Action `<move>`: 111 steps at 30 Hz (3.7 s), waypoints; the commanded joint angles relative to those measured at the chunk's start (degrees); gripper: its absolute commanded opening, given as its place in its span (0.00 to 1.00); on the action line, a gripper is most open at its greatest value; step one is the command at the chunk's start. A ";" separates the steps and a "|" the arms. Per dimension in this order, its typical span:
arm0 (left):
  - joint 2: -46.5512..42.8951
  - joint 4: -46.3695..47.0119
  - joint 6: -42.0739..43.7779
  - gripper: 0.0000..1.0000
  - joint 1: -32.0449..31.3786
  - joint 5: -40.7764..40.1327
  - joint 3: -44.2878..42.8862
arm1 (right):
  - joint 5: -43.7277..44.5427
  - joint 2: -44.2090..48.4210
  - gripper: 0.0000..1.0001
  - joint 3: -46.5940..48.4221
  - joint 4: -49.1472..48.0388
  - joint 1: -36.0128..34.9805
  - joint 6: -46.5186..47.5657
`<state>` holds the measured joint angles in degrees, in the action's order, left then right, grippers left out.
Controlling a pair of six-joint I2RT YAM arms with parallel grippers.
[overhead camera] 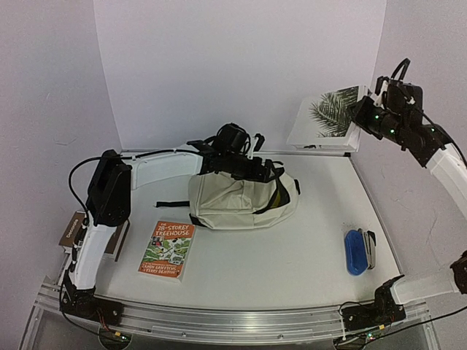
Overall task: Pack the student bag
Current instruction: Pick up the book from the center of the board, then place the book in the student bag.
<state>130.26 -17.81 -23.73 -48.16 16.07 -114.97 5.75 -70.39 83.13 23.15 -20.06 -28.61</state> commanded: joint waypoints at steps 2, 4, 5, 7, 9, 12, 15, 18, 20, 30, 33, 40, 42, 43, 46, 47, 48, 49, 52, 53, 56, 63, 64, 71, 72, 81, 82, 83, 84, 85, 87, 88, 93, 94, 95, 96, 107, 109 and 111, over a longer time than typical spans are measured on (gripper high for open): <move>4.11 -4.52 2.82 0.94 -0.69 -7.45 -8.79 | 1.61 2.30 0.13 -1.36 -3.84 0.22 -1.29; 5.78 -5.12 3.02 0.94 -0.79 -7.63 -10.67 | 1.47 2.84 0.13 -1.92 -3.85 0.21 -1.65; 6.60 -5.42 3.07 0.94 -0.87 -7.79 -11.69 | 1.29 3.19 0.13 -2.37 -3.75 0.24 -1.87; 8.36 -6.71 3.00 0.93 -0.87 -8.27 -14.12 | 0.83 3.88 0.13 -3.19 -3.73 0.27 -2.45; 9.93 -8.49 2.80 0.86 -0.87 -9.22 -16.74 | 0.29 4.67 0.13 -4.16 -3.66 0.24 -3.01; 10.67 -9.54 2.47 0.50 -0.88 -10.36 -18.17 | -0.22 5.78 0.13 -5.30 -3.07 0.23 -3.21; 9.30 -9.37 2.23 0.20 -0.87 -11.13 -17.09 | -1.16 6.31 0.14 -5.46 -1.66 0.23 -3.17; 4.72 -6.76 2.80 0.02 -0.88 -12.10 -12.02 | -3.41 6.89 0.14 -5.92 -0.51 0.24 -3.69; -0.13 -4.30 3.99 0.00 -0.88 -11.94 -7.16 | -4.70 7.43 0.14 -6.91 -0.28 0.22 -4.39; -18.80 0.54 7.64 0.00 -0.77 -8.69 5.10 | -13.29 7.75 0.12 -13.31 -1.01 0.24 -8.18; -19.42 -0.70 7.05 0.00 -0.74 -6.86 4.63 | -18.12 6.71 0.11 -15.44 -3.30 0.15 -9.92; -20.62 3.06 4.66 0.00 -0.78 -4.13 8.42 | -22.67 6.42 0.10 -22.67 -6.63 0.16 -16.16; -20.90 4.02 4.13 0.00 -0.77 -3.77 9.60 | -22.32 7.05 0.11 -24.87 -6.69 0.18 -17.54; -20.99 4.52 3.80 0.00 -0.74 -3.54 10.10 | -22.22 7.23 0.11 -25.78 -6.77 0.15 -18.22; -21.61 6.22 3.09 0.00 -0.78 -2.66 11.48 | -22.77 7.70 0.11 -28.48 -7.73 0.15 -19.80; -21.84 6.65 2.91 0.00 -0.76 -2.49 12.04 | -22.87 7.72 0.11 -29.33 -8.25 0.14 -20.31; -22.13 7.03 2.80 0.00 -0.77 -2.55 12.40 | -23.09 7.76 0.12 -30.01 -8.82 0.18 -20.99; -22.45 7.22 2.73 0.00 -0.75 -2.74 12.69 | -23.26 7.81 0.12 -30.72 -9.41 0.17 -21.70; -23.13 7.10 2.88 0.00 -0.75 -2.37 12.89 | -22.71 7.59 0.12 -32.67 -11.81 0.16 -22.86; -23.27 7.25 2.87 0.00 -0.71 -1.41 12.93 | -22.64 7.19 0.12 -33.12 -12.95 0.17 -23.25; -23.38 7.95 2.24 0.00 -0.71 2.20 12.92 | -23.29 5.18 0.12 -34.38 -18.11 0.07 -24.94; -22.93 8.67 -0.11 0.00 -0.72 8.20 12.23 | -21.81 -0.74 0.12 -35.16 -29.95 -1.16 -28.38; -22.89 8.88 -0.33 0.00 -0.73 8.72 12.20 | -21.50 -1.90 0.12 -34.96 -30.89 -1.54 -28.57; -21.94 10.31 -1.92 0.00 -0.67 12.02 11.15 | -17.14 -11.81 0.12 -31.86 -39.53 -7.48 -29.83; -21.73 10.58 -2.29 0.00 -0.70 12.31 10.96 | -15.64 -13.31 0.12 -31.17 -40.47 -8.77 -29.79; -20.98 12.00 -4.44 0.00 -0.61 13.14 11.40 | -11.60 -26.62 0.37 -30.38 -53.54 -12.50 -34.25; -21.37 12.01 -4.50 0.00 -0.54 12.63 11.75 | -11.30 -27.61 0.40 -29.53 -52.72 -12.60 -33.42; -21.84 11.99 -4.56 0.00 -0.37 12.02 12.23 | -10.66 -28.05 0.42 -28.96 -51.46 -12.66 -32.74; -22.34 11.97 -4.67 0.00 -0.19 11.45 12.66 | -10.11 -28.20 0.44 -28.55 -50.01 -12.66 -31.86; -22.86 11.87 -4.87 0.00 0.08 10.68 13.17 | -9.21 -28.09 0.48 -28.23 -48.11 -12.64 -30.65; -23.65 11.67 -5.70 0.00 0.77 9.41 14.51 | -7.02 -27.09 0.58 -27.83 -43.78 -12.64 -28.82; -23.99 11.76 -6.27 0.00 1.25 9.03 15.16 | -6.30 -26.48 0.63 -27.66 -41.85 -12.66 -27.86; -24.63 13.14 -8.77 0.00 3.47 9.28 17.35 | -3.74 -23.32 0.80 -27.70 -34.37 -12.64 -24.35; -24.61 13.21 -8.83 0.00 3.65 9.32 17.38 | -3.38 -22.68 0.82 -27.98 -33.35 -12.63 -24.05; -24.61 13.24 -8.86 0.00 3.81 9.33 17.38 | -3.01 -22.04 0.84 -28.28 -32.39 -12.63 -23.79; -24.61 13.28 -8.88 0.00 3.99 9.37 17.34 | -2.57 -21.61 0.85 -28.69 -31.64 -12.63 -23.66; -25.25 10.71 -9.07 0.00 5.18 10.06 17.28 | -7.92 -19.01 0.83 -33.16 -26.77 -12.68 -24.37; -25.40 10.78 -9.38 0.00 5.26 10.28 17.56 | -8.41 -19.18 0.80 -32.54 -25.72 -12.63 -23.48; -25.40 10.71 -9.59 0.00 5.27 10.58 17.64 | -8.12 -19.81 0.78 -31.58 -24.26 -12.64 -22.72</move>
<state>110.04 -10.10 -32.97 -43.38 25.43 -96.93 -1.37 -91.53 50.57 -4.78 -32.56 -53.01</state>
